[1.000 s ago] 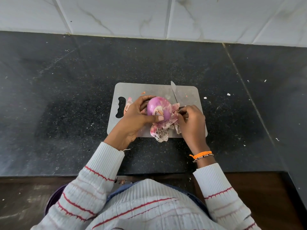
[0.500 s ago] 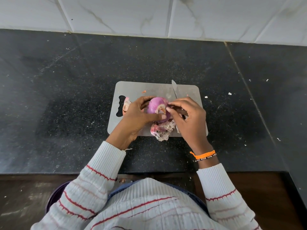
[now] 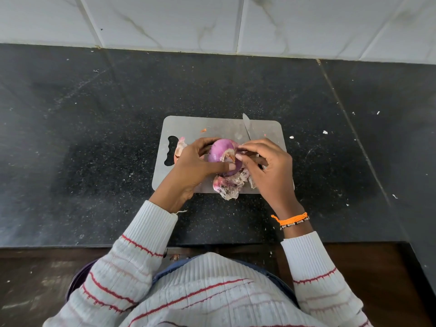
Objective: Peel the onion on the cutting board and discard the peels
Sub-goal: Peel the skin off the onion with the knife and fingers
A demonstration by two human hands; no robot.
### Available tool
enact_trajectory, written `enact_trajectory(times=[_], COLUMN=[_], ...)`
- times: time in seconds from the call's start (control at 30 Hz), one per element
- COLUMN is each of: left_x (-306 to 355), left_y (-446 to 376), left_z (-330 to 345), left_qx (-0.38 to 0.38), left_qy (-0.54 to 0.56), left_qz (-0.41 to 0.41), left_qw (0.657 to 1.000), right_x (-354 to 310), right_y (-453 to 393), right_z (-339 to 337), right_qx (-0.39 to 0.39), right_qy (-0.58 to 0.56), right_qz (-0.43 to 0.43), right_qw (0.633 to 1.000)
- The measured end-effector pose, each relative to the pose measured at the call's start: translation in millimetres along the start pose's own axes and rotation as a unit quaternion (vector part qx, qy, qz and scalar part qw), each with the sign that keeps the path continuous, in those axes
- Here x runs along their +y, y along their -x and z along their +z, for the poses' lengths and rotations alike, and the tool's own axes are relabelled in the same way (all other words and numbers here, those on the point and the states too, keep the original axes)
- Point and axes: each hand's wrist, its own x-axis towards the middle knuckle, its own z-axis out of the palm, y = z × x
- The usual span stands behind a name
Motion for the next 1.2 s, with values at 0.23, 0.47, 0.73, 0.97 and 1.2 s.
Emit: enact_trajectory(times=[0.23, 0.47, 0.73, 0.97, 1.2], left_x=[-0.4, 0.3, -4.3, -5.0, -4.4], left_y=[1.8, 7.1, 5.9, 7.1, 8.3], left_z=[1.1, 3.3, 4.2, 8.8, 13.6], left_qx=[-0.003, 0.001, 0.018, 0.001, -0.037], left_qy=[-0.011, -0.004, 0.002, -0.011, -0.019], left_qz=[0.002, 0.005, 0.000, 0.020, 0.053], left_qw=[1.000, 1.000, 1.000, 1.000, 0.998], right_x=[0.4, 1.6, -3.1, 0.6, 11.9], right_y=[1.5, 3.3, 7.0, 7.7, 10.3], right_z=[-1.8, -0.1, -1.1, 0.3, 3.0], right_qx=[0.012, 0.015, 0.008, 0.028, 0.068], right_qy=[0.024, 0.014, -0.017, 0.036, 0.053], right_qz=[-0.022, 0.003, 0.034, 0.043, 0.108], right_qw=[0.999, 1.000, 0.999, 0.998, 0.990])
